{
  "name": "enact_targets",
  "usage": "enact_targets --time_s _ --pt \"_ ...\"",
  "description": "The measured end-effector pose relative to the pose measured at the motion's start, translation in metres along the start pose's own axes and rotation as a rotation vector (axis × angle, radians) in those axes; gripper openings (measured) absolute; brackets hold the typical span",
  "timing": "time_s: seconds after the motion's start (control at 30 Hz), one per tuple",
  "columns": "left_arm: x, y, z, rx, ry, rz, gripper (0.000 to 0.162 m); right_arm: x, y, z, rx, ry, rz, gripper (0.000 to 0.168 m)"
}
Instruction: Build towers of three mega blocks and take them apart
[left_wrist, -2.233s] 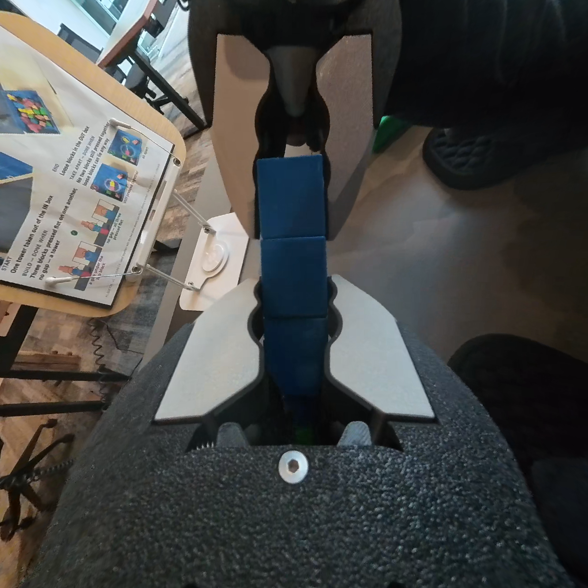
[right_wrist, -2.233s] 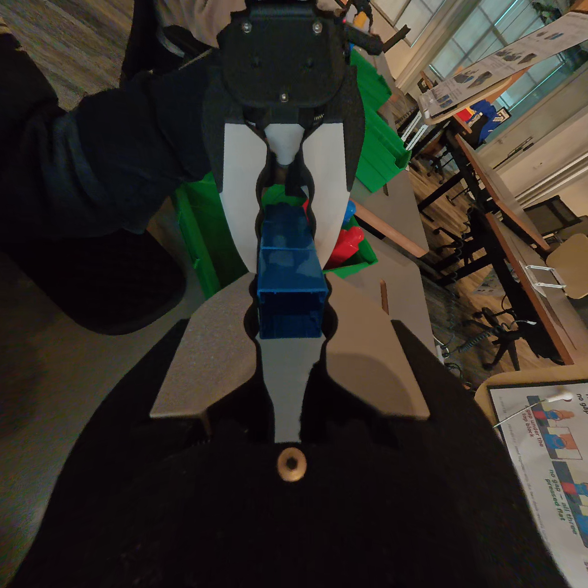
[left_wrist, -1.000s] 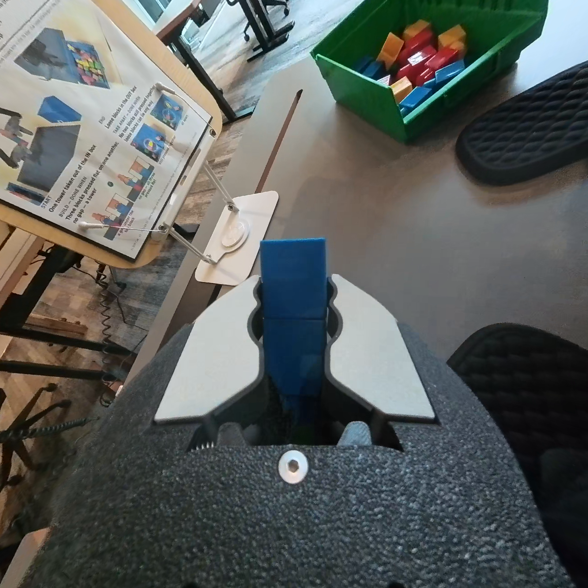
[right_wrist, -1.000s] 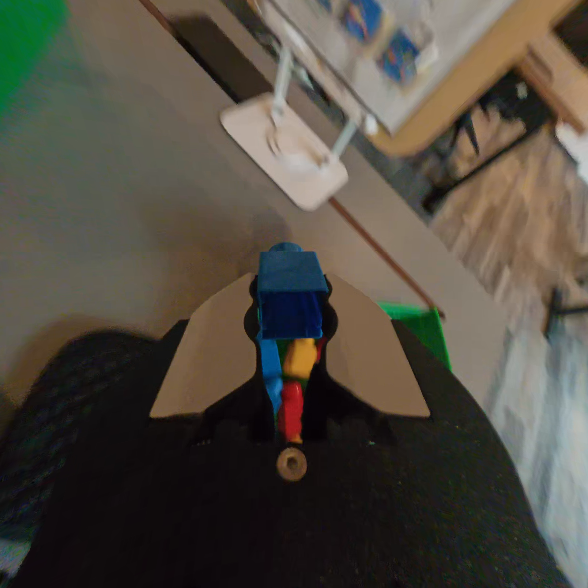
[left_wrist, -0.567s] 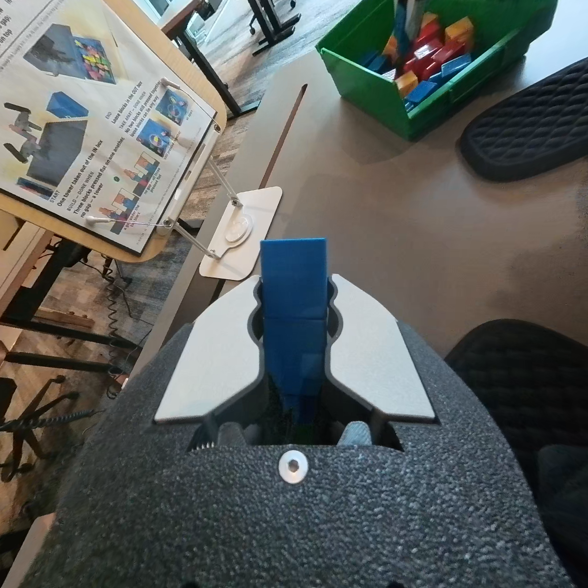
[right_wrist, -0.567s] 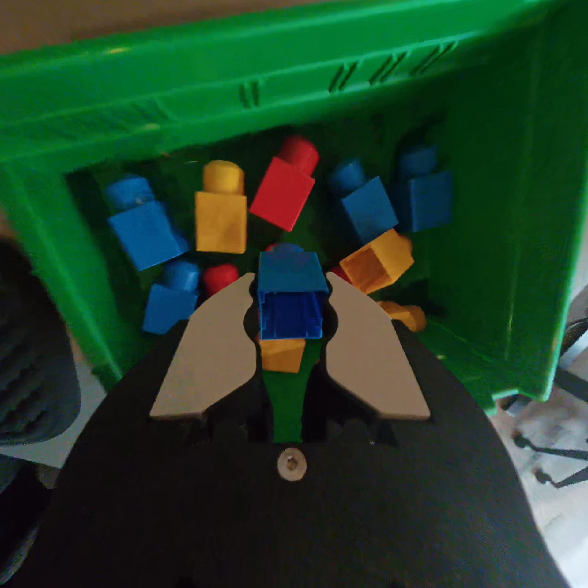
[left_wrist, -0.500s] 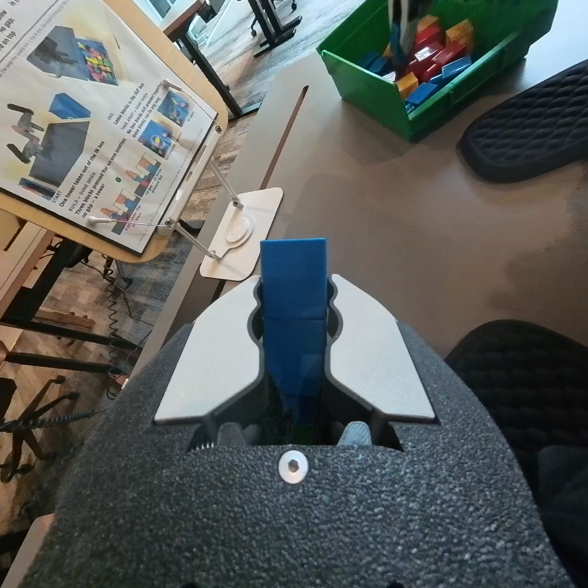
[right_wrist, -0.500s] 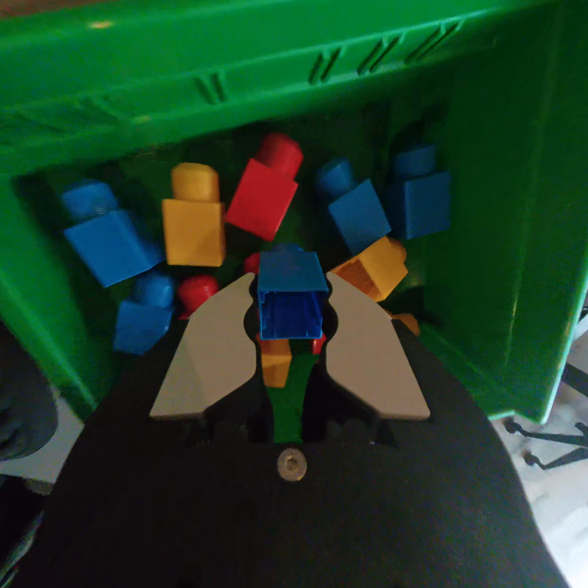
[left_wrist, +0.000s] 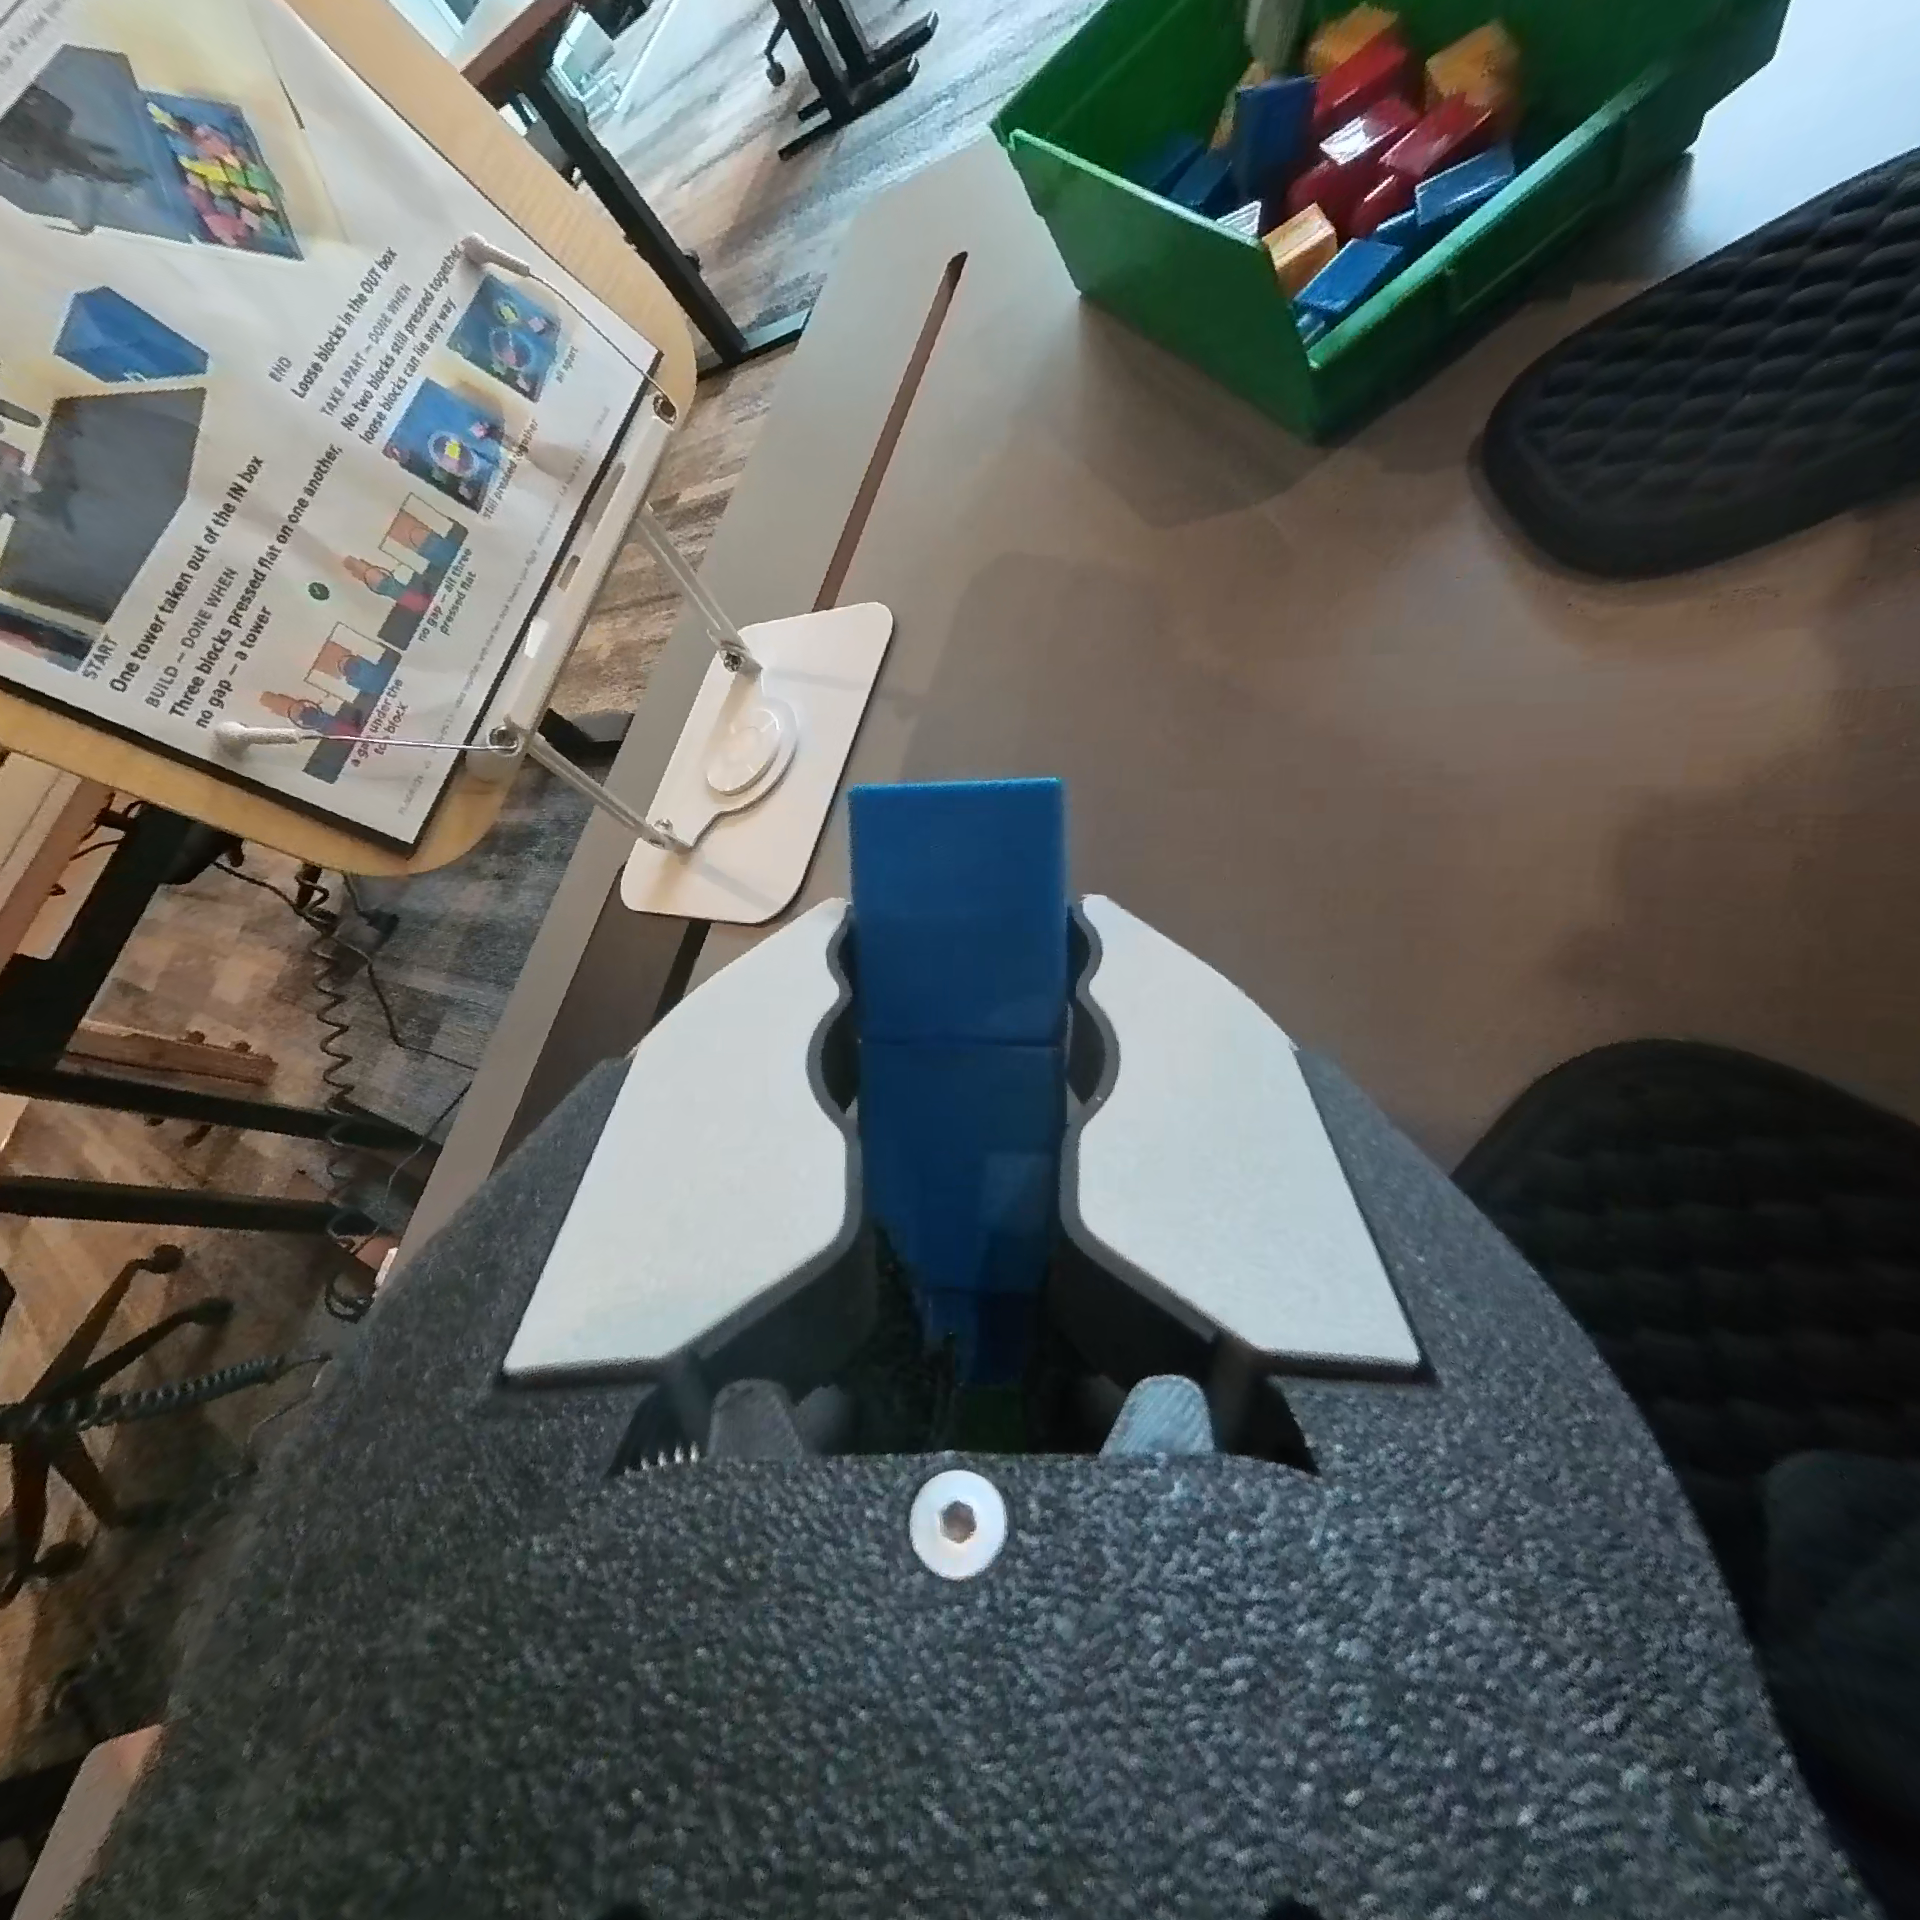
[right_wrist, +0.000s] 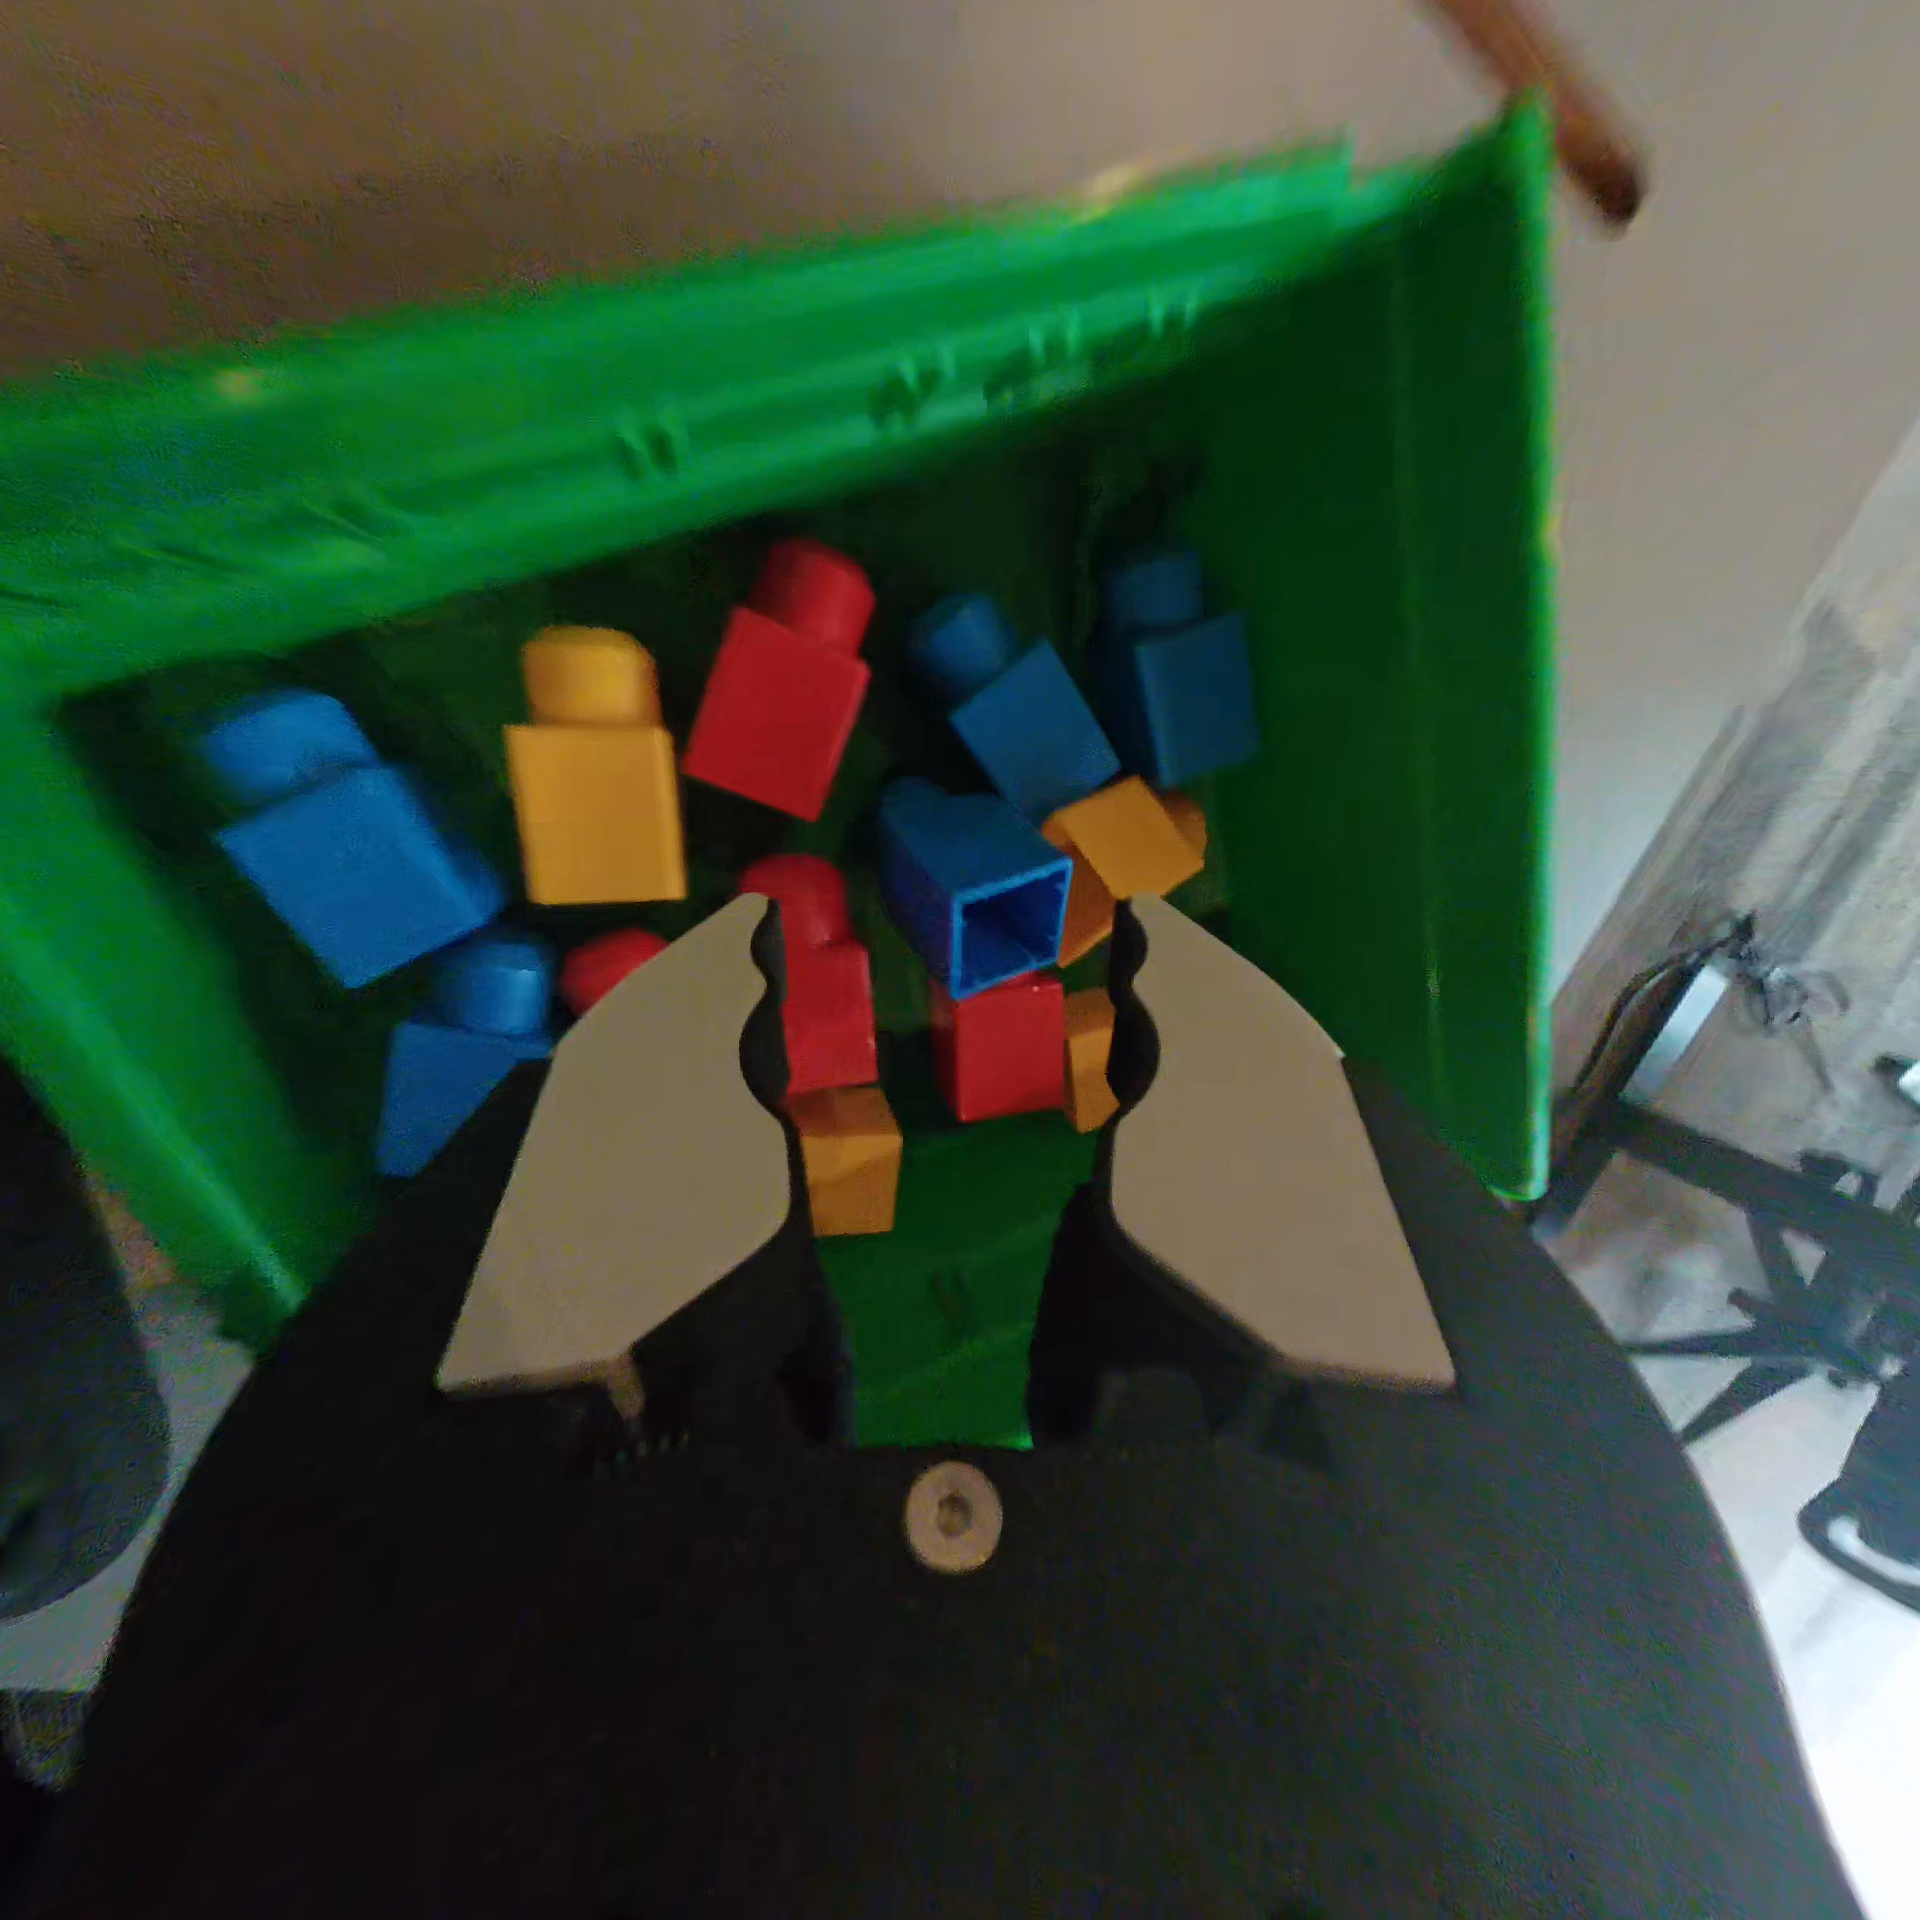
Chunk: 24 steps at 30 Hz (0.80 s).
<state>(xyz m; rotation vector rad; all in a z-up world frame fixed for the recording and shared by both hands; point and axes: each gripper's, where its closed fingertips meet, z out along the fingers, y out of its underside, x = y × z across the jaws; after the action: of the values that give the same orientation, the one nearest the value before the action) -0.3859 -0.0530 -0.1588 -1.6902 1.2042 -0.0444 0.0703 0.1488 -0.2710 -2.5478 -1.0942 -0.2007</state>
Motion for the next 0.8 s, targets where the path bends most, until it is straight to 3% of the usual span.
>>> enact_targets --time_s 0.17,0.3,0.43,0.57,0.8 --pt "0.001 -0.002 0.001 0.018 0.012 -0.002 0.036 -0.077 -0.080 -0.082 0.376 -0.087 -0.174 0.059" --pt "0.002 -0.004 0.001 0.028 0.015 0.000 0.036 -0.194 -0.143 -0.152 0.700 -0.290 -0.454 0.059" --pt "0.003 -0.007 0.001 0.046 0.027 -0.001 0.037 -0.307 -0.174 -0.201 0.972 -0.440 -0.776 0.060" --pt "0.006 -0.008 0.001 0.055 0.044 0.002 0.036 -0.376 -0.187 -0.221 1.113 -0.527 -0.961 0.058" --pt "0.016 -0.016 0.001 0.086 0.102 0.022 0.036 -0.412 -0.205 -0.215 1.174 -0.601 -1.056 0.053"
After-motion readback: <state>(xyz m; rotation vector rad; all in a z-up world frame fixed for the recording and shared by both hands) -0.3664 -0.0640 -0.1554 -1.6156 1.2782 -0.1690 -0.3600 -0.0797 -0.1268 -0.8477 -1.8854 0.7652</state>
